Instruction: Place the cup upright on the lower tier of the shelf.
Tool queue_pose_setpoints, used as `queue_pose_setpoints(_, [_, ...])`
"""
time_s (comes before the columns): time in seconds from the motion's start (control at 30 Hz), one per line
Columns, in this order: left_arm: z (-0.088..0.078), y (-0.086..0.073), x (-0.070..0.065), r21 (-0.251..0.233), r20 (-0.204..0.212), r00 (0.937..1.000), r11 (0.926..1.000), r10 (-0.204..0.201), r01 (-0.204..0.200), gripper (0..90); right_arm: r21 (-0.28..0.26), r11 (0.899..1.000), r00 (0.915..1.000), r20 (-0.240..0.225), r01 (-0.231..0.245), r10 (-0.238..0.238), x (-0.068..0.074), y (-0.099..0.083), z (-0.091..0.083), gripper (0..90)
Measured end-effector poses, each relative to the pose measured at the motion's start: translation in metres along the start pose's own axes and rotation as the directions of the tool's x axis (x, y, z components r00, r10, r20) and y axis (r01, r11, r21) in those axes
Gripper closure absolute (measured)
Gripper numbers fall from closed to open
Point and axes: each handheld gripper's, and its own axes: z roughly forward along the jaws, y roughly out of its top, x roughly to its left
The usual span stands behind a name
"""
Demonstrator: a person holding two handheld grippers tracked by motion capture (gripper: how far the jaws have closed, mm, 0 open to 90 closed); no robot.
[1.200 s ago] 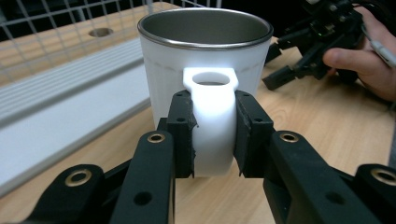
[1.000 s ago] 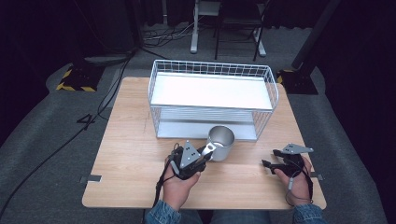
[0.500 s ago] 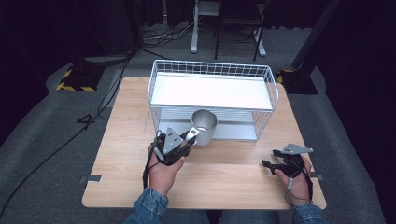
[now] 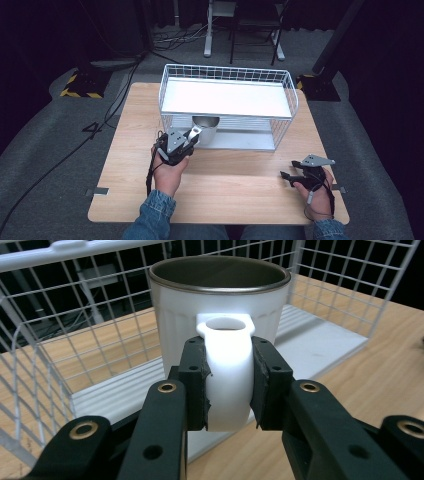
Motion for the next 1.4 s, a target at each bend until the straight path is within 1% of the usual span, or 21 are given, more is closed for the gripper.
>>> queue_pose_setpoints(0.07, [0.003,-0.001,0.004,-0.005,-0.014,0.9999,1.0,0.003,-0.003,71.2,-0.003,1.0,1.0,-0.002,0.005,-0.005,0.001,0.0,0.0,32.2])
queue_pose_setpoints(0.13, [0.005,-0.003,0.008,-0.006,-0.031,0.9995,1.0,-0.005,0.005,71.2,-0.004,1.0,1.0,-0.002,0.005,-0.005,0.001,0.0,0.0,32.6])
queue_pose_setpoints(0.17, [0.006,-0.004,0.01,-0.007,-0.039,0.9992,1.0,-0.003,0.003,71.2,-0.004,1.0,1.0,-0.003,0.005,-0.005,0.001,0.0,0.0,32.6])
queue_pose_setpoints(0.2, [0.007,-0.005,0.011,-0.007,-0.047,0.9988,0.9999,-0.012,0.011,71.3,-0.003,1.0,1.0,-0.002,0.006,-0.006,0.001,0.0,0.0,32.6])
queue_pose_setpoints(0.23, [0.008,-0.005,0.014,-0.004,-0.056,0.9984,1.0,-0.008,0.007,71.2,-0.003,1.0,1.0,-0.003,0.006,-0.006,0.001,0.0,0.0,32.6])
queue_pose_setpoints(0.37, [0.012,-0.009,0.021,0.001,-0.081,0.996,0.9993,-0.036,0.036,71.2,-0.003,1.0,1.0,-0.007,0.005,-0.005,0.0,0.0,0.0,32.9])
queue_pose_setpoints(0.43, [0.014,-0.011,0.025,0.007,-0.094,0.9947,0.9991,-0.041,0.042,71.3,-0.001,1.0,1.0,-0.007,0.006,-0.006,0.0,0.0,0.0,33.0])
queue_pose_setpoints(0.47, [0.016,-0.012,0.025,0.007,-0.101,0.9935,0.9986,-0.052,0.053,71.2,-0.001,1.0,1.0,-0.007,0.005,-0.005,0.0,0.0,0.0,33.0])
queue_pose_setpoints(0.63, [0.022,-0.02,0.03,0.014,-0.114,0.9902,0.9965,-0.081,0.083,71.2,-0.001,1.0,1.0,-0.008,0.005,-0.005,0.0,0.0,0.0,33.0])
queue_pose_setpoints(0.73, [0.025,-0.023,0.03,0.016,-0.129,0.9878,0.9958,-0.087,0.09,71.3,-0.002,1.0,1.0,-0.007,0.006,-0.006,0.0,0.0,0.0,33.0])
queue_pose_setpoints(0.8, [0.027,-0.024,0.029,0.02,-0.134,0.9873,0.9958,-0.086,0.09,71.2,-0.001,1.0,1.0,-0.007,0.006,-0.006,0.0,0.0,0.0,33.1])
queue_pose_setpoints(0.97, [0.031,-0.027,0.03,0.019,-0.141,0.9857,0.9952,-0.092,0.096,71.2,-0.002,1.0,1.0,-0.007,0.006,-0.006,0.0,0.0,0.0,33.1])
queue_pose_setpoints(1.13, [0.031,-0.028,0.03,0.017,-0.137,0.9865,0.9956,-0.09,0.093,71.1,-0.002,1.0,1.0,-0.008,0.006,-0.006,0.001,0.0,0.0,33.1])
queue_pose_setpoints(1.23, [0.031,-0.029,0.03,0.016,-0.127,0.9874,0.9951,-0.095,0.098,71.1,-0.005,1.0,1.0,-0.007,0.005,-0.005,0.001,0.0,0.0,33.1])
queue_pose_setpoints(1.3, [0.031,-0.029,0.031,0.016,-0.115,0.9873,0.9936,-0.109,0.112,71.0,-0.004,1.0,1.0,-0.007,0.007,-0.007,0.001,0.0,0.0,33.1])
queue_pose_setpoints(1.33, [0.03,-0.03,0.031,0.021,-0.101,0.9881,0.9928,-0.116,0.118,70.9,-0.004,1.0,1.0,-0.007,0.007,-0.007,0.001,0.0,0.0,33.1])
queue_pose_setpoints(1.4, [0.029,-0.03,0.032,0.033,-0.096,0.988,0.9916,-0.121,0.125,70.5,-0.004,1.0,1.0,-0.006,0.007,-0.007,0.001,0.0,0.0,33.1])
